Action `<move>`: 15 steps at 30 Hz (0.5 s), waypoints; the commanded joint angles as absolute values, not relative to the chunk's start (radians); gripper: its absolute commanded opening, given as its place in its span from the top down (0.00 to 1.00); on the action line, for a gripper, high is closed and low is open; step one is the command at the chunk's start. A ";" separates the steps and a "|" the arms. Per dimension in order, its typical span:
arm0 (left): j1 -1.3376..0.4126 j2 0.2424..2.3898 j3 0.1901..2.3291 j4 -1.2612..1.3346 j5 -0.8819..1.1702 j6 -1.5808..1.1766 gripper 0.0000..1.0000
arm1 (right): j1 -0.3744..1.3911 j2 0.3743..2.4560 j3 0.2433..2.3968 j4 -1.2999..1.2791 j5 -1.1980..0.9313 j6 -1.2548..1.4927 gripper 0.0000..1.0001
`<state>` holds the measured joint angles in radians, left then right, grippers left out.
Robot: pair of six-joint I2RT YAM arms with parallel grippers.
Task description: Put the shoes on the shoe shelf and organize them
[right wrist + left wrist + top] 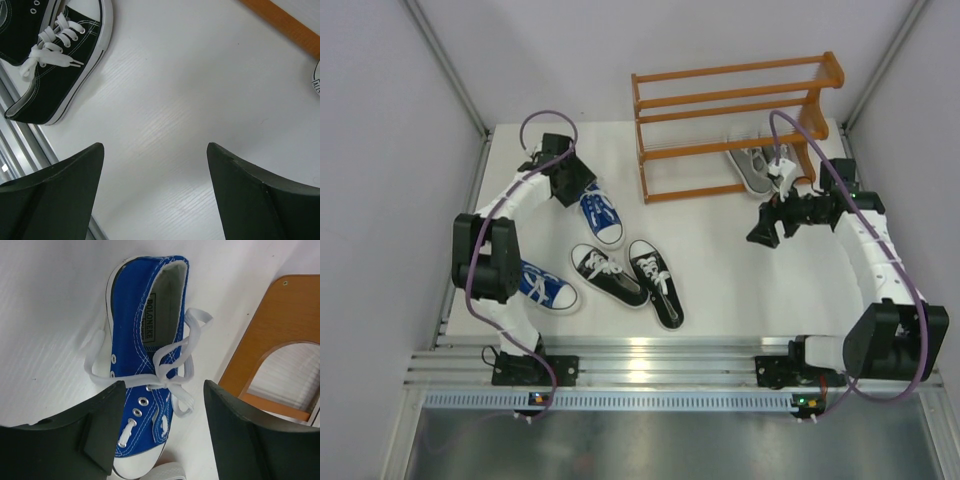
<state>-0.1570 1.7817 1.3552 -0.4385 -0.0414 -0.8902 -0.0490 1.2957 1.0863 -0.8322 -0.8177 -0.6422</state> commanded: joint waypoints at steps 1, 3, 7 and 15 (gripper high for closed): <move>-0.158 1.845 1.401 -0.423 -0.012 -0.902 0.32 | -0.057 1.249 1.080 -0.821 -0.847 -0.638 0.16; -0.158 1.859 1.393 -0.426 -0.006 -0.902 0.35 | -0.064 1.238 1.080 -0.824 -0.845 -0.643 0.16; -0.158 1.870 1.355 -0.431 -0.006 -0.877 0.42 | -0.083 1.233 1.085 -0.834 -0.850 -0.650 0.16; -0.158 1.914 1.356 -0.430 0.049 -0.781 0.93 | -0.089 1.247 1.130 -0.864 -0.857 -0.655 0.16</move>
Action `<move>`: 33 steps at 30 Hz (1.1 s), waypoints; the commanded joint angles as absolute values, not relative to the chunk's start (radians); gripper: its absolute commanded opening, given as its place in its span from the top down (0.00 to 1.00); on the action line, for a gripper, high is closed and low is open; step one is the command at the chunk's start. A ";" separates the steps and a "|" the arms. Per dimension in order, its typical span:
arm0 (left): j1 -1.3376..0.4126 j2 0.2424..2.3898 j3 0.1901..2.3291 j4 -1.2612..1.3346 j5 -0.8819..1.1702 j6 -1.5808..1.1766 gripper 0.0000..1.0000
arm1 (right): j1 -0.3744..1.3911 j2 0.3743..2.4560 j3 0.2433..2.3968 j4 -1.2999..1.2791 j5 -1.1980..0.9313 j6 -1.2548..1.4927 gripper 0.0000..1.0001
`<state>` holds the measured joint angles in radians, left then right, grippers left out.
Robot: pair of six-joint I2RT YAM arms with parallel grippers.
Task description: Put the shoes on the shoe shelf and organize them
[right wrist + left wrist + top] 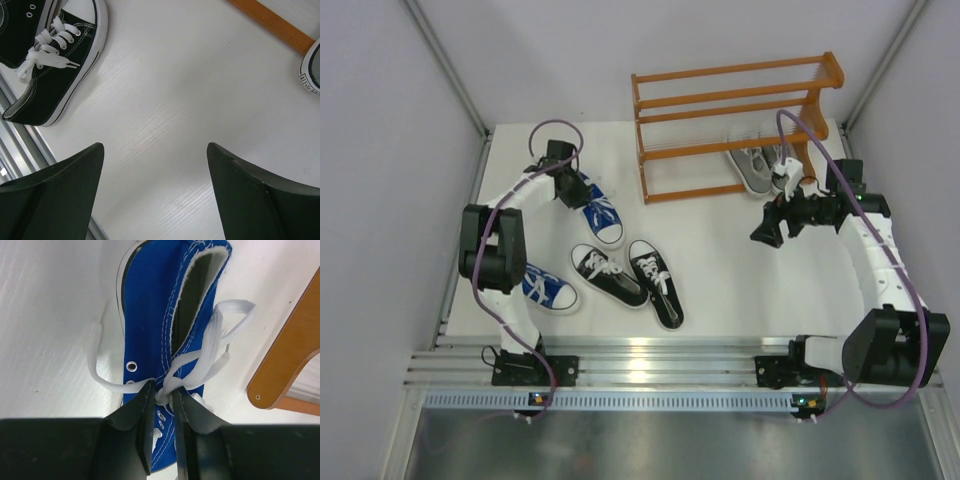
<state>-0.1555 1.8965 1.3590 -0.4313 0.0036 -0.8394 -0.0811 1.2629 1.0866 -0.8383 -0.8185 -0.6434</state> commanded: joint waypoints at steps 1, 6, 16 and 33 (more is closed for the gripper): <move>-0.160 1.913 1.367 -0.430 0.051 -0.766 0.99 | -0.090 1.246 1.146 -0.867 -0.856 -0.657 0.16; -0.158 1.826 1.391 -0.404 0.077 -0.646 1.00 | -0.110 1.238 1.216 -0.903 -0.859 -0.650 0.16; -0.160 1.473 1.234 -0.243 0.227 -0.822 1.00 | -0.117 1.247 1.302 -0.951 -0.946 -0.574 0.17; -0.573 1.236 1.098 -0.071 -0.061 -1.367 1.00 | 0.356 1.215 1.140 -0.263 -0.811 0.296 0.01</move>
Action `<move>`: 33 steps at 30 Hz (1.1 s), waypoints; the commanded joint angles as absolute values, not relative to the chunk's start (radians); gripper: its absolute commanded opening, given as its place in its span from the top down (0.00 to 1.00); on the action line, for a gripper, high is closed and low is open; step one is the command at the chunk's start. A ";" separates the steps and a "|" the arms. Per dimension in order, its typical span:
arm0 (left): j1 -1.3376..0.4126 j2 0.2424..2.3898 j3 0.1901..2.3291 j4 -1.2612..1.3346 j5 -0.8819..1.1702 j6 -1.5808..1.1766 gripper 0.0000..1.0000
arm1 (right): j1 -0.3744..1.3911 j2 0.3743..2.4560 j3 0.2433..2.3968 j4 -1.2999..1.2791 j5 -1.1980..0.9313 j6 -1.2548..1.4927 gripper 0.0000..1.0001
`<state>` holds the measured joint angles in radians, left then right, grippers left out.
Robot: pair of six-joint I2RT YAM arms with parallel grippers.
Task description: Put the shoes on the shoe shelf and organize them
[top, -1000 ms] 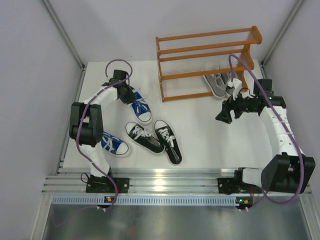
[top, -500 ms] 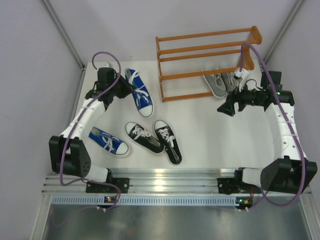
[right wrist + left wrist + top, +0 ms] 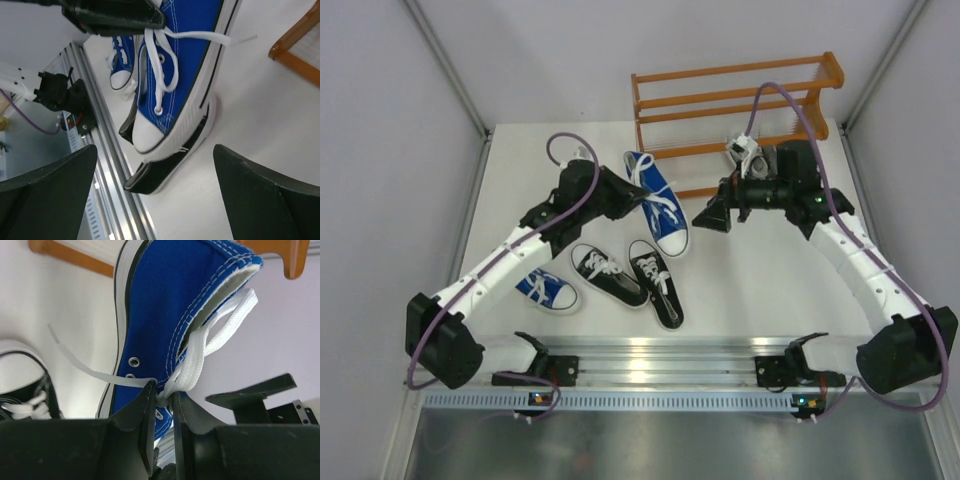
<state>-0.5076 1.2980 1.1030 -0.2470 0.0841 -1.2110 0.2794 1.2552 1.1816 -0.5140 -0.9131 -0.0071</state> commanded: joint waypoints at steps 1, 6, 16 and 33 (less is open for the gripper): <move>-0.615 1.238 1.098 -0.069 -0.084 -1.383 1.00 | 0.377 1.213 1.122 -0.277 -0.778 0.319 0.01; -0.684 1.235 1.106 -0.052 -0.187 -1.448 1.00 | 0.483 1.217 1.088 -0.368 -0.591 0.370 0.00; -0.710 1.209 1.086 -0.002 -0.225 -1.517 1.00 | 0.483 1.161 1.005 -0.367 -0.537 0.405 0.01; -0.715 1.137 0.994 0.068 -0.163 -1.425 1.00 | 0.362 1.216 1.029 -0.167 -0.977 0.336 1.00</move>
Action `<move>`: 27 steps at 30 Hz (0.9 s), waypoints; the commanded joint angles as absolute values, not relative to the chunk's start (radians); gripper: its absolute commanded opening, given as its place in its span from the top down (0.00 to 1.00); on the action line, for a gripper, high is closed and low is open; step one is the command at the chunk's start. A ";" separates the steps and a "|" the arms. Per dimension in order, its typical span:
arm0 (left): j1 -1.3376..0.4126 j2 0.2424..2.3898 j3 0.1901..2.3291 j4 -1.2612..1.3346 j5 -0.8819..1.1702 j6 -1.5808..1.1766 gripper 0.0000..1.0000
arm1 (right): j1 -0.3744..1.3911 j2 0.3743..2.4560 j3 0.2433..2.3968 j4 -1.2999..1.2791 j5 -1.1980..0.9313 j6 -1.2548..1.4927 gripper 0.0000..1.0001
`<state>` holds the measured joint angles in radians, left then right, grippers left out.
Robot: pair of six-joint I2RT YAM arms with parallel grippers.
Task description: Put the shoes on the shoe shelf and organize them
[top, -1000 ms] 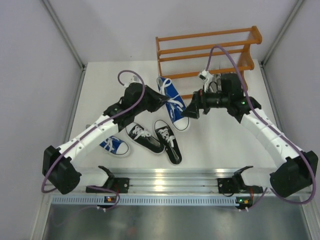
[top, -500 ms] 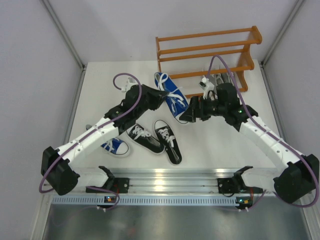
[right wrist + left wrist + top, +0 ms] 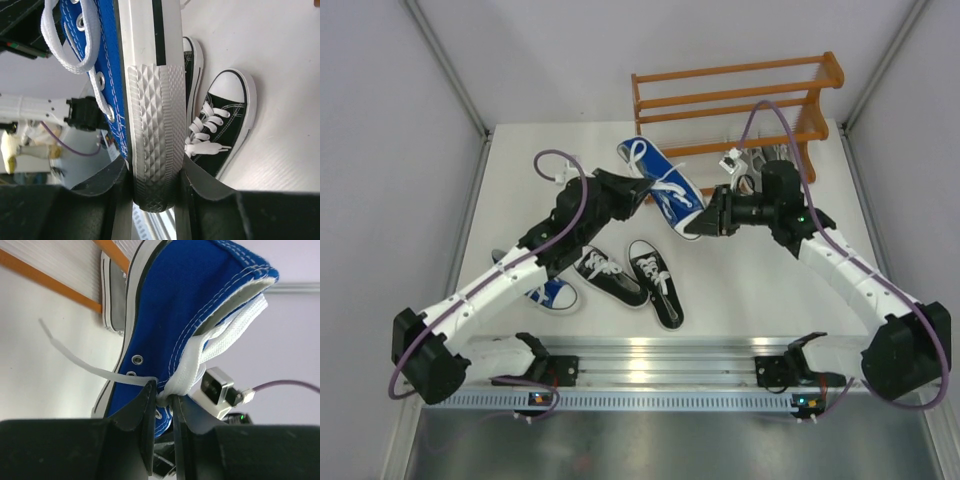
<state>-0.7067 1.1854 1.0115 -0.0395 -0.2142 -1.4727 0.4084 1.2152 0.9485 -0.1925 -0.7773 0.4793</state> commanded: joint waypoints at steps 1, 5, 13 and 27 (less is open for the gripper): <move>-0.706 1.126 0.979 0.052 -0.129 -1.358 1.00 | 0.327 1.224 1.054 -0.237 -0.997 0.208 1.00; -0.667 1.060 1.002 -0.071 -0.011 -1.053 0.58 | 0.304 1.313 1.250 -0.734 -0.939 -0.297 1.00; -0.652 0.891 1.054 -0.302 0.075 -0.331 0.08 | 0.279 1.279 1.293 -1.066 -0.706 -0.829 1.00; -0.655 1.153 1.173 -0.285 0.730 0.127 0.02 | 0.279 1.279 1.500 -1.350 -0.588 -1.370 1.00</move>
